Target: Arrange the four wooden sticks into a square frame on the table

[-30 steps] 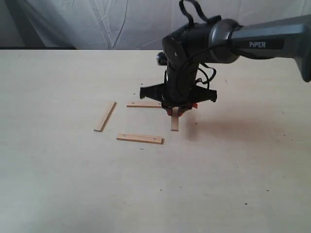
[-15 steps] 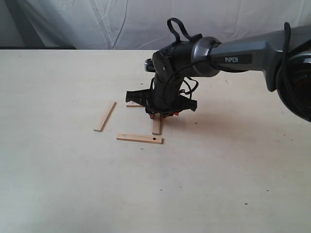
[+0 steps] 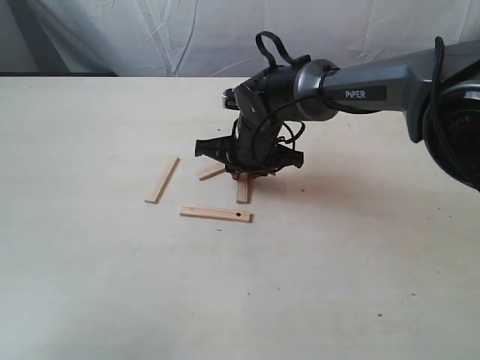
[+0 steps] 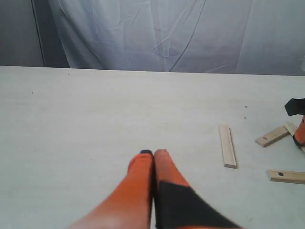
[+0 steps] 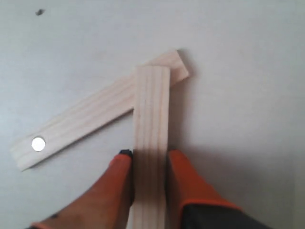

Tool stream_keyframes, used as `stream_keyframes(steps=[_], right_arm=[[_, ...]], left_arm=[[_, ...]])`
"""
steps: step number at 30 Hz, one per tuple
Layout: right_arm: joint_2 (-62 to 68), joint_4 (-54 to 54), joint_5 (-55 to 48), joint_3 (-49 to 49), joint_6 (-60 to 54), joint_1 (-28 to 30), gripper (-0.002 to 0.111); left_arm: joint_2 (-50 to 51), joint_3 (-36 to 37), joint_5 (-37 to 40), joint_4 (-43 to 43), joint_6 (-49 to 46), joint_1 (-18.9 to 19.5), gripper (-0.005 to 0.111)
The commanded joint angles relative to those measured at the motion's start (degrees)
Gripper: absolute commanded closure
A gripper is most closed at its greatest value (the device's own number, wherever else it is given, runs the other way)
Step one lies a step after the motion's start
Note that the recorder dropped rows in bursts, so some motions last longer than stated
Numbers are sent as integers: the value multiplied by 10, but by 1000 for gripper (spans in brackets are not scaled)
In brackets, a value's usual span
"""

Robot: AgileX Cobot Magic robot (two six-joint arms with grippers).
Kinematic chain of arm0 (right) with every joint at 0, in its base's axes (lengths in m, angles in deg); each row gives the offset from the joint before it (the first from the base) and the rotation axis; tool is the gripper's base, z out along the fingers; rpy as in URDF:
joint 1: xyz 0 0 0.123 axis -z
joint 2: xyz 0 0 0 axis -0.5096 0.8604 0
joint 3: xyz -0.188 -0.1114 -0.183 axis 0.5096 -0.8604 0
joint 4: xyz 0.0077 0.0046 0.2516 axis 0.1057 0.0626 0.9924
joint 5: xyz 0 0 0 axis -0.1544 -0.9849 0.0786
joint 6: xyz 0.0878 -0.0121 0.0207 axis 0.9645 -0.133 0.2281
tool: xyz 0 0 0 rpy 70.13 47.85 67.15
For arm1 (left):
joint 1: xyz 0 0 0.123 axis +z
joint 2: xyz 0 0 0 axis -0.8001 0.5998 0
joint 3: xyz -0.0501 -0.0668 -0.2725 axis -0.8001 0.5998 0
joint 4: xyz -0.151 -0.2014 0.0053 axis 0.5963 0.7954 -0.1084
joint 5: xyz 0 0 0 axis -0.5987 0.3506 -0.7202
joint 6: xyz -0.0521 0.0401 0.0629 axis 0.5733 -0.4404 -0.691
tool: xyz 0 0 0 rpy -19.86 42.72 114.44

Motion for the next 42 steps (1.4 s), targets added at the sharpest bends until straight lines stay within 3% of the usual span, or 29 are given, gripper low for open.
stream_keyframes(steps=[1, 10, 23, 25, 32, 35, 42], right_arm=[[-3, -24, 1, 3, -2, 0, 105], [-4, -87, -32, 3, -48, 0, 105], [-10, -29, -51, 3, -33, 52, 105], [-10, -22, -50, 3, -33, 52, 101], [-10, -7, -44, 3, -51, 51, 67], [-10, -7, -48, 3, -54, 51, 64], [-10, -7, -47, 3, -75, 52, 64]], left_arm=[[-2, 1, -5, -1, 1, 0, 107], [-2, 1, -5, -1, 1, 0, 107], [-2, 1, -5, -1, 1, 0, 107], [-2, 1, -5, -1, 1, 0, 107], [-2, 1, -5, -3, 1, 0, 107], [-2, 1, -58, -10, 0, 0, 107], [-2, 1, -248, 180, 9, 0, 107]])
